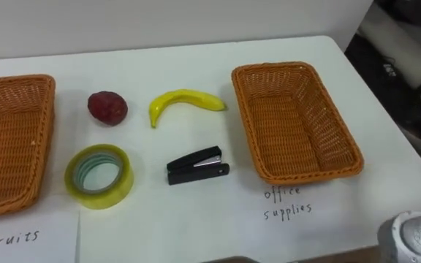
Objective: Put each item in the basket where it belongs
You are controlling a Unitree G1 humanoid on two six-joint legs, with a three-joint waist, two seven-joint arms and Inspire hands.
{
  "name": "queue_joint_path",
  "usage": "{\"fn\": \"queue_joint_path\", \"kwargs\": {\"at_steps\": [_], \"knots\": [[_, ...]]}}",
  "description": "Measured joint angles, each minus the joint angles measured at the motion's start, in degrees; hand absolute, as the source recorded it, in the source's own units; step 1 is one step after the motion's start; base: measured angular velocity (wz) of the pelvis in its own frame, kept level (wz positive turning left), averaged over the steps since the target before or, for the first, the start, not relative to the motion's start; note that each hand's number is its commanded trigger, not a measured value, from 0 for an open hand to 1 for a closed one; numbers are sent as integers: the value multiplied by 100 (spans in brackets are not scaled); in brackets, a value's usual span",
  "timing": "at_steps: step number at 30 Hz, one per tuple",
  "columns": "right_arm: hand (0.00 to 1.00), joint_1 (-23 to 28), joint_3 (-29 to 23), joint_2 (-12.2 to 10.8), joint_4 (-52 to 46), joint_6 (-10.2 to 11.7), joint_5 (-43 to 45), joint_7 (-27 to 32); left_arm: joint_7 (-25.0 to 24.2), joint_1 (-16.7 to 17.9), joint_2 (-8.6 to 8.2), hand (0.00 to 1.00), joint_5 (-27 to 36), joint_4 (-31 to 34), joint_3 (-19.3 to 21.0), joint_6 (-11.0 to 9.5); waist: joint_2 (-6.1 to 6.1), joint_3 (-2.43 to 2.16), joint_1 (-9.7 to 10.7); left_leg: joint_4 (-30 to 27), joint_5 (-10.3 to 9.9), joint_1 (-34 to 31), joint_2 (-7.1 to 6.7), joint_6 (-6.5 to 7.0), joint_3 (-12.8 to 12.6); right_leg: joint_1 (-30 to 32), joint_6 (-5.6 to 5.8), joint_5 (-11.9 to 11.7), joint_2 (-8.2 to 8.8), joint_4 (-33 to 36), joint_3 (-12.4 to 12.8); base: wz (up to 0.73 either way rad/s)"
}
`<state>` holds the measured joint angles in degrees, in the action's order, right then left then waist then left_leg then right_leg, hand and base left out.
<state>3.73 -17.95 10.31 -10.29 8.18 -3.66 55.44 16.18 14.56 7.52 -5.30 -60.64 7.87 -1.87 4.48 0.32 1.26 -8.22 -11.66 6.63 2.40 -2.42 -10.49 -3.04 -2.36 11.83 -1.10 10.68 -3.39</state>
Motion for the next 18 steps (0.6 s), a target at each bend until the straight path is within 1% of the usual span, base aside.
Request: {"fn": "queue_joint_path", "kwargs": {"at_steps": [2, 4, 5, 6, 7, 9, 10, 12, 13, 15, 18], "knots": [[0, -130, 192, 118, -259, -11, 26, -183, -2, -72, 19, 0, -4, -81, -80, 1, 42, 12, -19, 1, 0, -9, 4, 0, 3, 5, -1, 0, 2, 2, -15, 2], [0, -259, 365, 162, -506, -12, 28, -386, -8, -73, 31, 0, -33, -142, -134, 3, 79, -1, -33, 5, 0, -6, 7, 0, 21, -1, -1, -1, 3, 1, -59, 6], [0, -336, 404, 180, -619, -12, 26, -498, -8, -71, 31, 0, -88, -174, -135, 3, 101, -15, -40, 5, 0, -6, 7, 0, 59, -10, -1, -1, 7, -1, -124, 12], [0, -485, 457, 199, -647, -12, 28, -600, -8, -72, 40, 0, -172, -238, -138, 3, 118, -25, -42, 5, 0, -6, 6, 0, 155, -19, -2, -1, 11, 1, -188, 11], [0, -561, 488, 214, -649, -12, 32, -645, -8, -70, 41, 0, -177, -256, -134, 4, 132, -32, -40, 6, 0, -7, 6, 0, 167, -18, -2, -1, 10, 0, -199, 6], [0, -761, 556, 296, -728, -13, 116, -932, -21, -61, 44, 0, -232, -259, -133, 3, 156, -34, -61, 6, 0, -18, 11, 0, 191, -19, -3, -2, 18, -4, -327, 5], [0, -789, 556, 320, -756, -13, 140, -1016, -33, -60, 43, 0, -261, -257, -134, 4, 156, -35, -75, 6, 0, -21, 12, 0, 196, -22, -3, -2, 21, -4, -351, 11], [0, -851, 557, 382, -898, -27, 149, -1279, -74, -56, 41, 0, -447, -230, -131, 13, 158, -34, -162, 6, 0, -28, 12, 0, 241, -31, -3, -2, 36, -3, -469, 11], [0, -853, 557, 400, -911, -27, 149, -1343, -90, -55, 42, 0, -475, -216, -130, 20, 161, -34, -175, 6, 0, -30, 12, 0, 259, -31, -3, -2, 44, -2, -472, 6], [0, -893, 562, 422, -966, -77, 175, -1661, -168, -57, 28, 0, -827, -171, -117, 64, 170, -38, -310, 5, 0, -59, 12, 0, 281, -1, -9, -5, 68, 0, -484, 0], [0, -992, 610, 423, -990, -76, 201, -2062, -212, -62, 14, 0, -1123, -131, -120, 68, 190, -46, -322, -7, 11, -94, 4, 18, 332, -4, -16, -10, 85, 4, -567, 12]]}}
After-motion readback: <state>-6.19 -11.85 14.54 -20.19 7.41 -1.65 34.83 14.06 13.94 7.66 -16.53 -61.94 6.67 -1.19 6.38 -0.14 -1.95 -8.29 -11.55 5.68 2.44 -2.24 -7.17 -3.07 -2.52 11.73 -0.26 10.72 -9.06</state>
